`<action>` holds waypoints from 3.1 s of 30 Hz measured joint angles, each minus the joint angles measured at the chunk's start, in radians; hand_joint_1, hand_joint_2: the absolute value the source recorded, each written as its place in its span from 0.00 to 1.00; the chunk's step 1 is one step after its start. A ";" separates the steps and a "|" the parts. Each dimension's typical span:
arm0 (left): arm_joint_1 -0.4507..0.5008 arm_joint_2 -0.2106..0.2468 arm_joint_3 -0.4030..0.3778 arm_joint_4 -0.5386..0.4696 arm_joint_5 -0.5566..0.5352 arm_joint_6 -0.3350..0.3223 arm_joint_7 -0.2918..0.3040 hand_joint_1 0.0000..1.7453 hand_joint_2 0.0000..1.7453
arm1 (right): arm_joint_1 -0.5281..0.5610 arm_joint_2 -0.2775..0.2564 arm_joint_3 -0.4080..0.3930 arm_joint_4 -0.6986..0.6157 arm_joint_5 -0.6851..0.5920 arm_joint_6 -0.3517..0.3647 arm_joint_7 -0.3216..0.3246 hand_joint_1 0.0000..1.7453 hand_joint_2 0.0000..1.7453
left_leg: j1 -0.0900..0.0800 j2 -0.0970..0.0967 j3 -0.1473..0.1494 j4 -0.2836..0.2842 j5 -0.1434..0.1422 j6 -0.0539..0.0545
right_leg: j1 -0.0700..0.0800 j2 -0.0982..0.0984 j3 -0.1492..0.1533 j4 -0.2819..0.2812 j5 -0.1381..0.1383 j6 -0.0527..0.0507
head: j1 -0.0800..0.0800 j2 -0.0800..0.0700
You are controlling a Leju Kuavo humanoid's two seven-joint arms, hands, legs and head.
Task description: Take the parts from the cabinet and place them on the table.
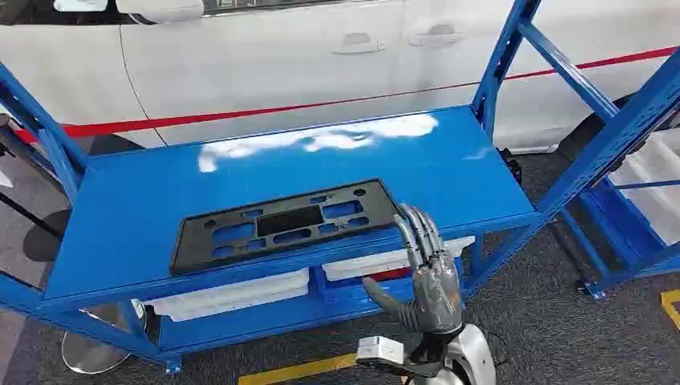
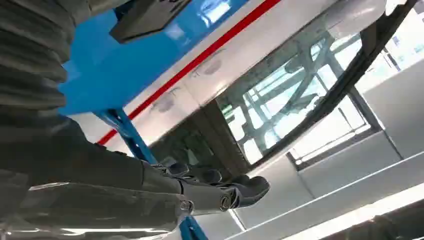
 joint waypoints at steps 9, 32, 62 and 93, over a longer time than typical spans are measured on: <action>-0.021 -0.010 -0.016 0.004 -0.026 -0.003 0.018 0.00 0.00 | -0.115 0.000 0.159 0.127 0.180 -0.056 0.177 0.00 1.00 | 0.000 0.000 0.000 0.000 0.001 0.001 | 0.000 0.000 0.000 0.000 0.000 0.000 | 0.000 0.000; -0.060 -0.044 -0.034 0.004 -0.078 -0.016 0.051 0.00 0.00 | -0.350 0.084 0.441 0.708 0.509 -0.153 0.526 0.00 1.00 | 0.000 0.000 -0.001 0.000 0.001 0.001 | 0.000 0.000 0.000 0.000 0.000 0.000 | 0.000 0.000; 0.052 -0.045 -0.071 0.014 -0.076 -0.027 0.007 0.00 0.00 | -0.598 0.249 0.372 1.063 0.535 -0.162 0.540 0.00 1.00 | 0.000 0.000 -0.003 0.000 0.002 0.002 | 0.000 0.000 0.000 -0.002 0.001 0.001 | 0.000 0.000; 0.055 -0.055 -0.032 0.021 -0.083 -0.048 -0.015 0.00 0.00 | -0.751 0.248 0.308 1.137 0.538 -0.001 0.671 0.00 1.00 | 0.000 0.000 -0.003 0.000 0.002 0.002 | 0.000 0.000 0.000 -0.002 0.002 0.002 | 0.000 0.000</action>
